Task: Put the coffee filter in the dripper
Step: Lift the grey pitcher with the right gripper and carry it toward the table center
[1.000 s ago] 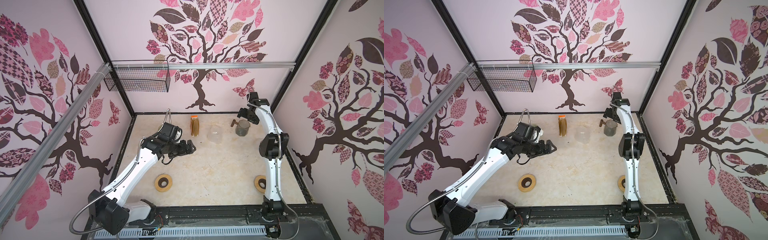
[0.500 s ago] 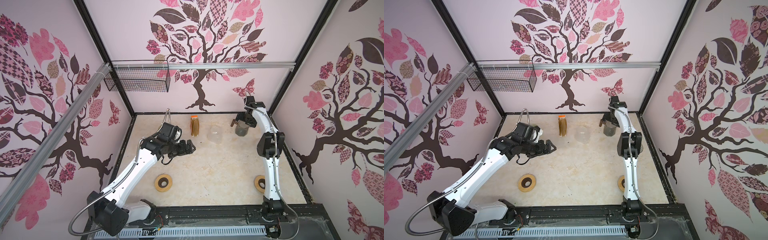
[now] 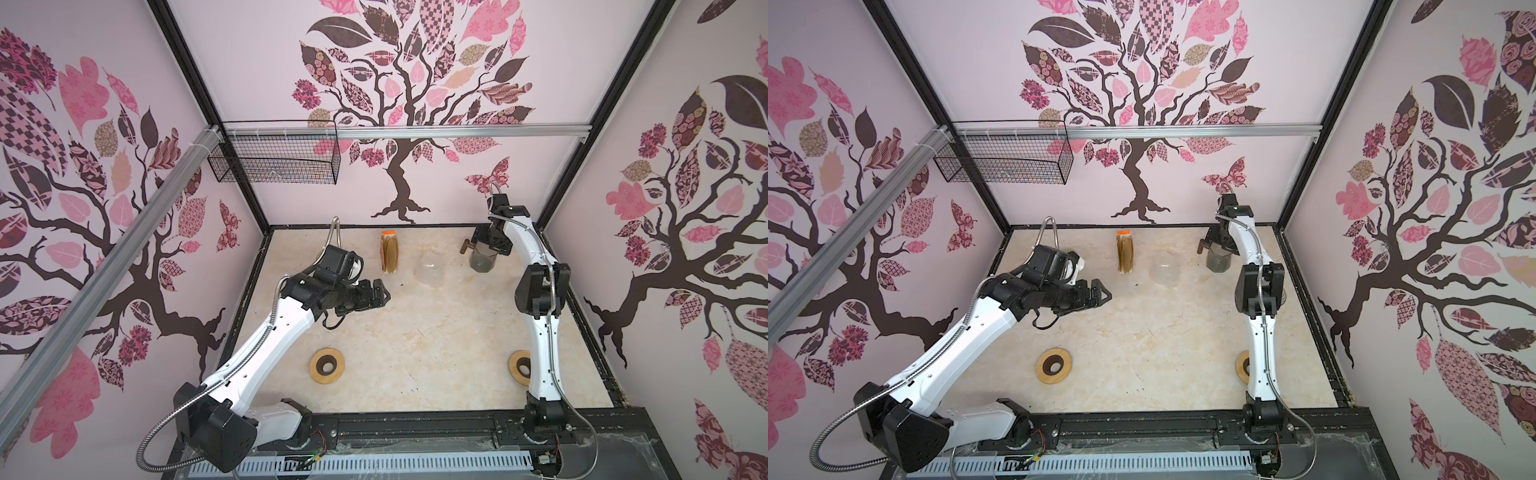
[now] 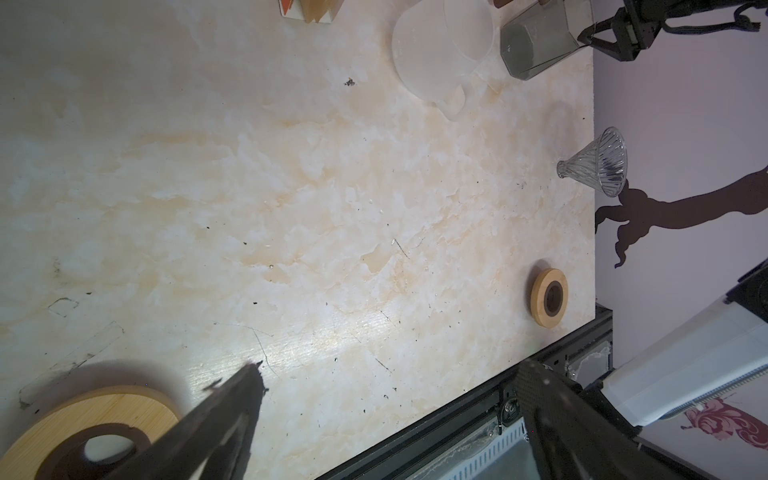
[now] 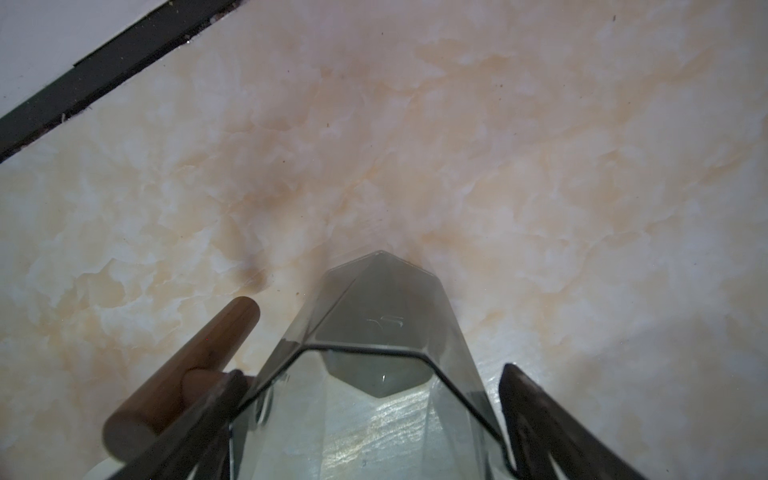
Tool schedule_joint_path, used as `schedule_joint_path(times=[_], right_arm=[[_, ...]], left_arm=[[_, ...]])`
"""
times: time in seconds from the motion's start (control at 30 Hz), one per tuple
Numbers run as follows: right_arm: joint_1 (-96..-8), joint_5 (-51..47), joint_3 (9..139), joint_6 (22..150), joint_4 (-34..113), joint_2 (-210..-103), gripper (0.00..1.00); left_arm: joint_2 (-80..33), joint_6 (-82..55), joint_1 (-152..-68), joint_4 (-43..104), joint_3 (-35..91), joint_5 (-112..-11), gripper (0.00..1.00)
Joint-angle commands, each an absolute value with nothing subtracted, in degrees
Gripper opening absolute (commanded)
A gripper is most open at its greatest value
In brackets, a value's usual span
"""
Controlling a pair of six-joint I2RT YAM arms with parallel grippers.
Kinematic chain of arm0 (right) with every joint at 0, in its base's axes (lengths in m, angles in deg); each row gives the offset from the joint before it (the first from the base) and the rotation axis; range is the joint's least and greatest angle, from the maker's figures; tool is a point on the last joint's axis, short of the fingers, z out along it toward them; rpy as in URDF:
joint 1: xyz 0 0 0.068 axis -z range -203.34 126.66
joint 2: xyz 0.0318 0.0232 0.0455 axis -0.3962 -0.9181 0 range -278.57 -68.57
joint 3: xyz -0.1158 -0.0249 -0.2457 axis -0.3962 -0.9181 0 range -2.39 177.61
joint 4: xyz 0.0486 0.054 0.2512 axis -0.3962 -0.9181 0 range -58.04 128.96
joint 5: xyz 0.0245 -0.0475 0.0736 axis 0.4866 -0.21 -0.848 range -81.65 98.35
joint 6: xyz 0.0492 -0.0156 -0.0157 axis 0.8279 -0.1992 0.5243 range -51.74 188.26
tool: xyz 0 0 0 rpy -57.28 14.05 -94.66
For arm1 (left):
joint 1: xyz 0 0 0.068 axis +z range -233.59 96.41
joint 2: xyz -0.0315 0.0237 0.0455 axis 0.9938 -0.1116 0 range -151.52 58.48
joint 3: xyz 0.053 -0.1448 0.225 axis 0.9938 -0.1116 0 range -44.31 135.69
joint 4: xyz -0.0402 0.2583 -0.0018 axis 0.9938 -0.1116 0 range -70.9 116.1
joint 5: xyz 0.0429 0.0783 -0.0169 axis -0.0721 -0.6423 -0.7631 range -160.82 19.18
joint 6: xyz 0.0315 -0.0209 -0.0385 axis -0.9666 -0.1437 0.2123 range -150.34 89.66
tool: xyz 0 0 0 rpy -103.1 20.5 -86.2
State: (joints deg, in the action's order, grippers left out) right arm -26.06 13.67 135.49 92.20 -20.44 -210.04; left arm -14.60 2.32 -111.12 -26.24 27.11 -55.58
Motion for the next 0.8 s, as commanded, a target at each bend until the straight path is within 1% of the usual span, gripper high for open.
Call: schedule_joint_path(times=[0.0,0.17,0.27,0.4,0.77], right_arm=[[-27.29,13.83,132.7,90.84,-24.22,-206.85,0.9],[-28.35,13.18,128.46,90.52,-24.48,-203.25,0.9],[-29.25,13.05,123.62,90.17,-23.61,-200.02,0.9],[-30.02,12.67,111.69,90.6,-18.88,-192.89,0.9],[-32.95,10.26,86.64,91.89,-10.61,-174.56,0.9]], left_arm=[[-12.94,1.03,-111.2,-25.4,25.98,-56.66,0.98],[-12.59,0.68,-111.23,-25.49,25.89,-56.98,0.98],[-12.53,0.59,-111.26,-25.49,25.78,-57.17,0.98],[-12.35,0.28,-111.26,-25.79,25.89,-57.53,0.98],[-12.45,0.3,-111.2,-26.01,25.69,-58.03,0.98]])
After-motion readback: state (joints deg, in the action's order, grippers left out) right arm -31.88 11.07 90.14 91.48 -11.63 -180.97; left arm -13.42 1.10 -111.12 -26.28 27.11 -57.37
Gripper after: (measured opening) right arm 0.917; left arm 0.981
